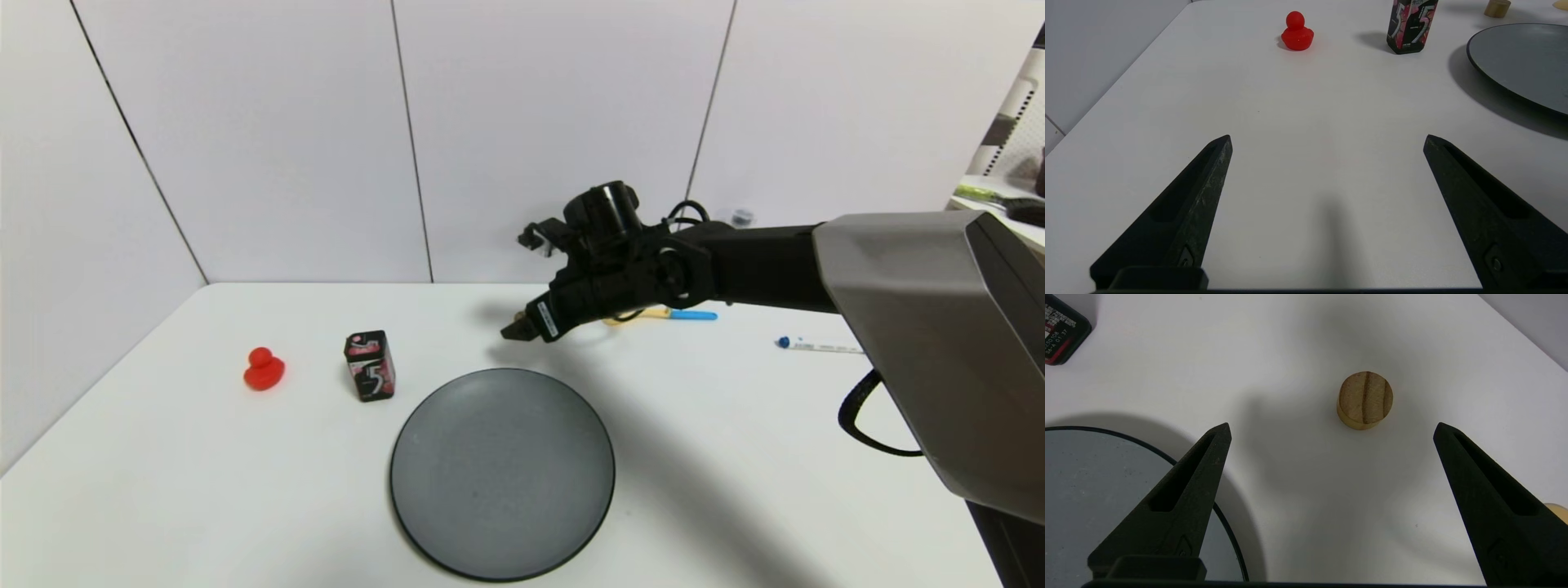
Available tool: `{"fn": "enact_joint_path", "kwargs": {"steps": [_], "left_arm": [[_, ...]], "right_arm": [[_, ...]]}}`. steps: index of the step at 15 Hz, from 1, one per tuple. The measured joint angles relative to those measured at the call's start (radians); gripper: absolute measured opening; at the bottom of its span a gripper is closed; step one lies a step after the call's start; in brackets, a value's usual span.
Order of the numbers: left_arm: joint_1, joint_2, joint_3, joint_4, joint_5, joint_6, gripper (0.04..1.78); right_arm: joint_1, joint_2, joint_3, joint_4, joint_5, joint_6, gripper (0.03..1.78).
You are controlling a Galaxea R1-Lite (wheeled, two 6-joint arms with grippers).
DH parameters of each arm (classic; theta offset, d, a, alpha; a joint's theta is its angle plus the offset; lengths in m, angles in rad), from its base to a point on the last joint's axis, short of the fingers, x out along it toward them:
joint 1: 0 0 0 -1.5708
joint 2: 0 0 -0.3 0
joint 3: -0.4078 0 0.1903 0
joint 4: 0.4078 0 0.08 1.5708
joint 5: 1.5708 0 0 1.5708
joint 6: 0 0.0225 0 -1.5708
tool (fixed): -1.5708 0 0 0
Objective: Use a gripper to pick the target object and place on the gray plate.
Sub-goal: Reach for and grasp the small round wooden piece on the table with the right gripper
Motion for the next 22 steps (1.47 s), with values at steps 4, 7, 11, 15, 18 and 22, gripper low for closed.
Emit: {"fn": "enact_joint_path", "kwargs": {"steps": [4,7,11,15,18,22], "left_arm": [[0.0,0.0,0.0,0.0,0.0,0.0,1.69],[0.0,0.0,0.0,0.0,0.0,0.0,1.69],[0.0,0.0,0.0,0.0,0.0,0.0,1.69],[0.0,0.0,0.0,0.0,0.0,0.0,1.69],[0.0,0.0,0.0,0.0,0.0,0.0,1.69],[0.0,0.0,0.0,0.0,-0.001,0.0,1.69]], "right_arm": [[-0.005,0.015,0.0,-0.03,-0.003,0.006,1.71],[-0.01,0.028,0.0,-0.077,-0.004,0.006,1.71],[-0.006,0.062,0.001,-0.153,-0.002,0.006,1.71],[-0.001,0.104,0.001,-0.207,-0.002,0.005,1.71],[-0.006,0.119,0.001,-0.208,-0.002,0.005,1.71],[-0.011,0.126,0.001,-0.206,-0.002,0.006,1.71]]}}
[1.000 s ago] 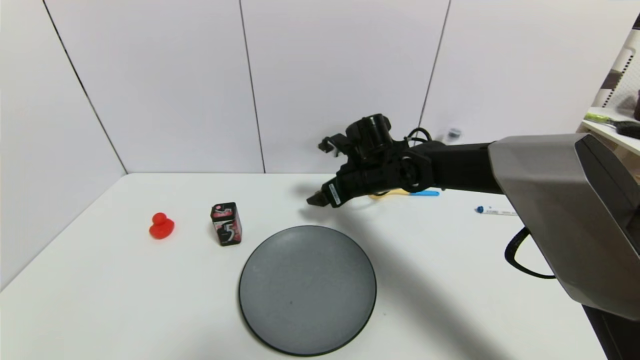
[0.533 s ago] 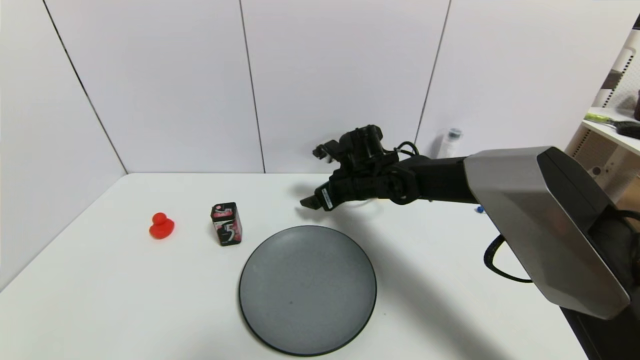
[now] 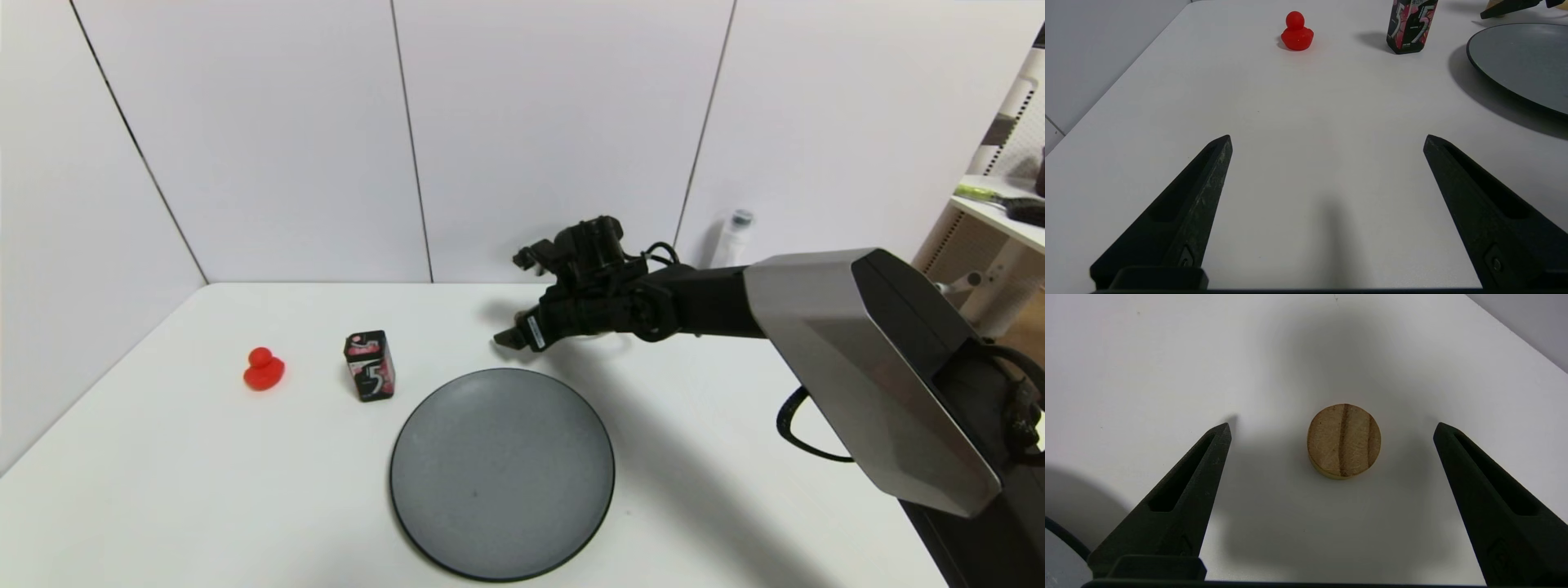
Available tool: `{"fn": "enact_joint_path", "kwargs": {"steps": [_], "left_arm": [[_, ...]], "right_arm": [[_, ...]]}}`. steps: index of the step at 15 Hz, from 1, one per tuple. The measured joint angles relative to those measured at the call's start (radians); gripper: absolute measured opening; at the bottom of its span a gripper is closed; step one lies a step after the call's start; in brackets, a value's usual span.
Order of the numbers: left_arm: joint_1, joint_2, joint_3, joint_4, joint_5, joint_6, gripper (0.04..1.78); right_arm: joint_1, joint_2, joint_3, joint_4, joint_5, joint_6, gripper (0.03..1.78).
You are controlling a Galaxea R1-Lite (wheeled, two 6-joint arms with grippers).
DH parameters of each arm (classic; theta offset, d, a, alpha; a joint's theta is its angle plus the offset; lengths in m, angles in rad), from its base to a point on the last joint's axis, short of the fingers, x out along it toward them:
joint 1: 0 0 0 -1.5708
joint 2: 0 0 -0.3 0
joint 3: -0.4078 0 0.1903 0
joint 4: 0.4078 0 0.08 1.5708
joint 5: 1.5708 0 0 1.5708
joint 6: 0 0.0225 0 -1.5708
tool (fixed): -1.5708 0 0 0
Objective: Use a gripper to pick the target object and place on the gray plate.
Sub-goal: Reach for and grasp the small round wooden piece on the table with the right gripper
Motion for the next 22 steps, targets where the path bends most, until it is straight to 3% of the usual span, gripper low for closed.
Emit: {"fn": "enact_joint_path", "kwargs": {"steps": [15,18,22], "left_arm": [[0.0,0.0,0.0,0.0,0.0,0.0,1.69],[0.0,0.0,0.0,0.0,0.0,0.0,1.69],[0.0,0.0,0.0,0.0,0.0,0.0,1.69]], "right_arm": [[-0.002,0.013,0.0,-0.002,0.001,-0.007,1.68],[-0.002,0.012,0.0,-0.003,-0.001,-0.008,1.17],[-0.002,0.008,0.0,-0.005,0.0,-0.008,0.72]]}}
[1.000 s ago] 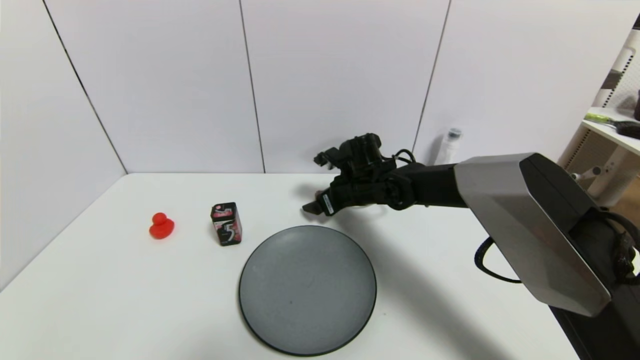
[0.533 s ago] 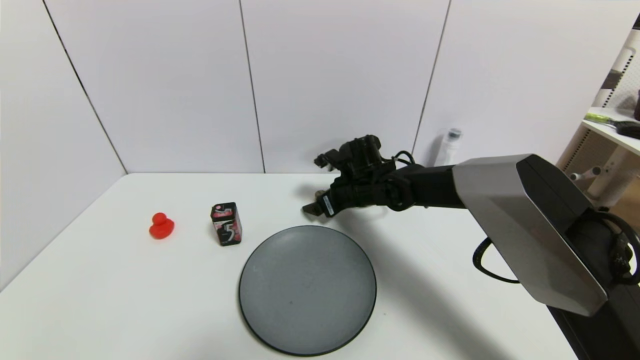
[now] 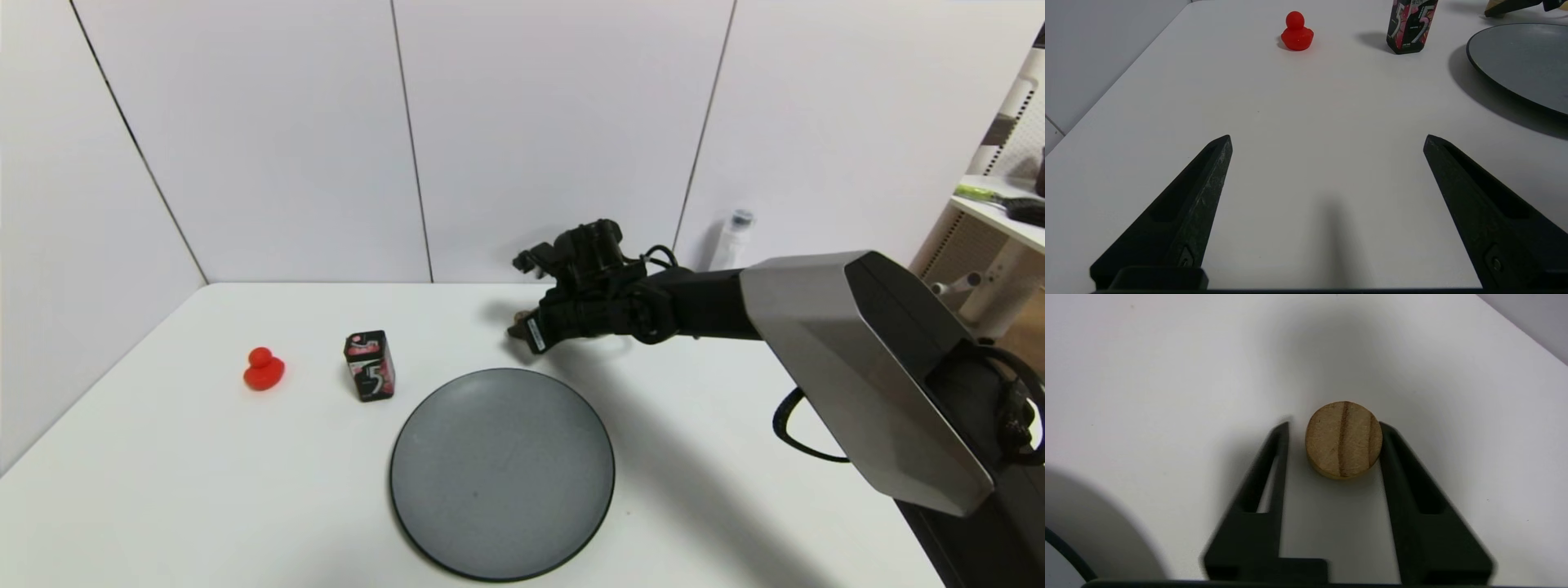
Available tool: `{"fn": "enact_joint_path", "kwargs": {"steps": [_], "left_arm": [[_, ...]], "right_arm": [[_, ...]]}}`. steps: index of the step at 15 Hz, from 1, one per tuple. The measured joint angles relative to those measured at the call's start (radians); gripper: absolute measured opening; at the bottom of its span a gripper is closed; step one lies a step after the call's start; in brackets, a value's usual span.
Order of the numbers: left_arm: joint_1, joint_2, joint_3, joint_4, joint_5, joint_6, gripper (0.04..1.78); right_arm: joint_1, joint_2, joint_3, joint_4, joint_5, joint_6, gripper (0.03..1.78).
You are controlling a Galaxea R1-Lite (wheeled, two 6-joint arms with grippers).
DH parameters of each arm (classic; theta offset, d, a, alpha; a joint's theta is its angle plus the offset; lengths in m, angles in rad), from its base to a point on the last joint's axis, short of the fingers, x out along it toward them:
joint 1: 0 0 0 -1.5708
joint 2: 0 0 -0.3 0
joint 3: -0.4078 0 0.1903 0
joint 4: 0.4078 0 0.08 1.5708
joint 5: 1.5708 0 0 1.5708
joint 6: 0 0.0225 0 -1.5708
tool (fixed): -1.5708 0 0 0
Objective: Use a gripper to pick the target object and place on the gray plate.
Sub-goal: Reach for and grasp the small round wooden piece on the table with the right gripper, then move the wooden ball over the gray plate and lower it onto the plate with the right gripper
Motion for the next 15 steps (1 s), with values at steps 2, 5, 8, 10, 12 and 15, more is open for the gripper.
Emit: {"fn": "enact_joint_path", "kwargs": {"steps": [2,5,8,10,12,15], "left_arm": [[0.0,0.0,0.0,0.0,0.0,0.0,1.69],[0.0,0.0,0.0,0.0,0.0,0.0,1.69],[0.0,0.0,0.0,0.0,0.0,0.0,1.69],[0.0,0.0,0.0,0.0,0.0,0.0,1.69],[0.0,0.0,0.0,0.0,0.0,0.0,1.69],[0.0,0.0,0.0,0.0,0.0,0.0,1.69]], "right_arm": [[-0.003,-0.002,0.0,0.0,0.0,0.0,0.46],[-0.006,-0.008,0.0,0.002,0.001,-0.001,0.46],[-0.007,-0.036,0.002,0.013,-0.001,0.004,0.46],[-0.004,-0.09,0.032,0.018,0.0,0.008,0.46],[0.002,-0.174,0.125,0.016,0.0,0.016,0.46],[0.021,-0.33,0.338,0.01,0.002,0.031,0.46]]}}
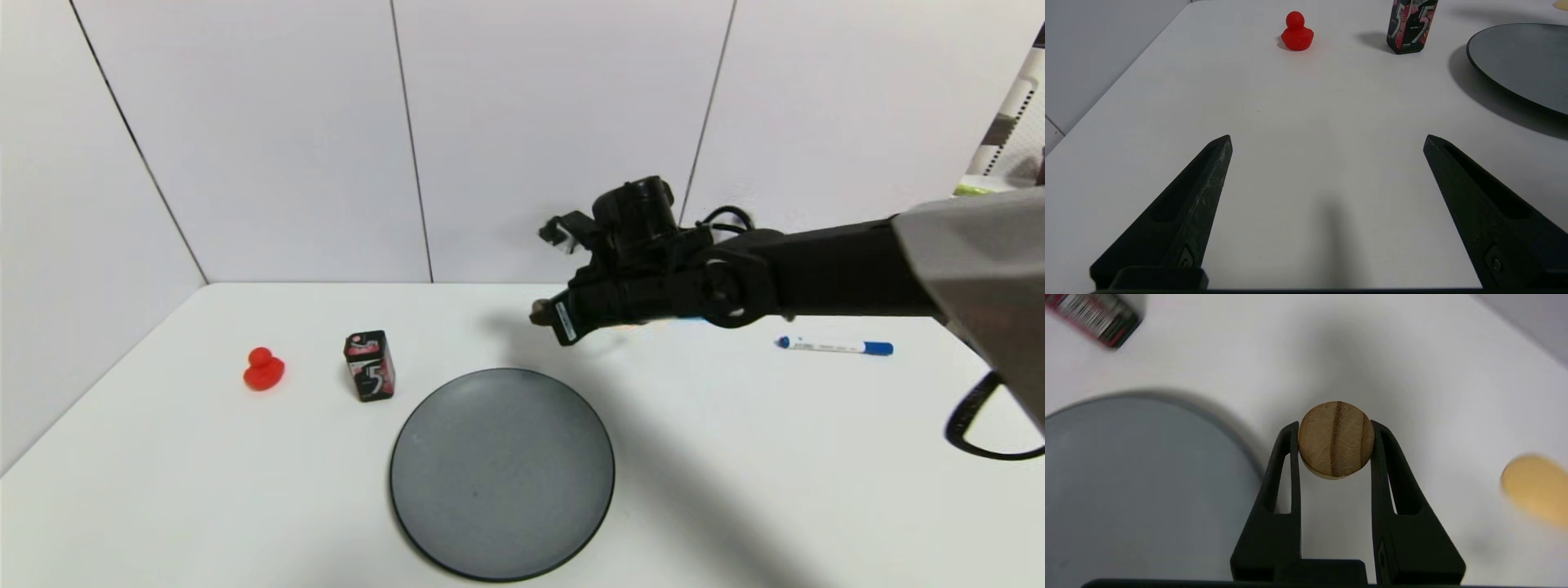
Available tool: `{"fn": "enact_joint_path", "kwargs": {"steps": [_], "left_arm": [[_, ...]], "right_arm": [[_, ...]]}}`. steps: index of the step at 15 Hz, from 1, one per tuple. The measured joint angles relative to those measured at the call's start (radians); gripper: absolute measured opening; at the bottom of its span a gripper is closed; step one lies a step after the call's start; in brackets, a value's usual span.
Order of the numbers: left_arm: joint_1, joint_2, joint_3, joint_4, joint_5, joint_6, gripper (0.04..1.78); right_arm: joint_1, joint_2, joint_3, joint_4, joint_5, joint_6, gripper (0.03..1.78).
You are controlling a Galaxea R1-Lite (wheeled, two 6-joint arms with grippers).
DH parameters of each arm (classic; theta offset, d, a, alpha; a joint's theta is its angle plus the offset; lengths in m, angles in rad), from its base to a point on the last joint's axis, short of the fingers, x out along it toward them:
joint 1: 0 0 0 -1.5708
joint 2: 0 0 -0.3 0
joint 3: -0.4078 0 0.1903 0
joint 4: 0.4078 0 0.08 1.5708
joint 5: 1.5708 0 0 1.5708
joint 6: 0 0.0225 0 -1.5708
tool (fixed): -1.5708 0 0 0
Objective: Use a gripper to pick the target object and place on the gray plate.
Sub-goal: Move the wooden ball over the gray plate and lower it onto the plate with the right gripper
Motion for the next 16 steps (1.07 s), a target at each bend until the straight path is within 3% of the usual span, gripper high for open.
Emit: {"fn": "enact_joint_path", "kwargs": {"steps": [4,8,16], "left_arm": [[0.0,0.0,0.0,0.0,0.0,0.0,1.69],[0.0,0.0,0.0,0.0,0.0,0.0,1.69],[0.0,0.0,0.0,0.0,0.0,0.0,1.69]], "right_arm": [[0.053,-0.187,0.316,-0.056,0.002,0.005,0.46],[0.15,-0.265,0.569,-0.327,0.0,0.006,0.46],[0.193,-0.153,0.552,-0.434,-0.001,0.001,0.46]]}}
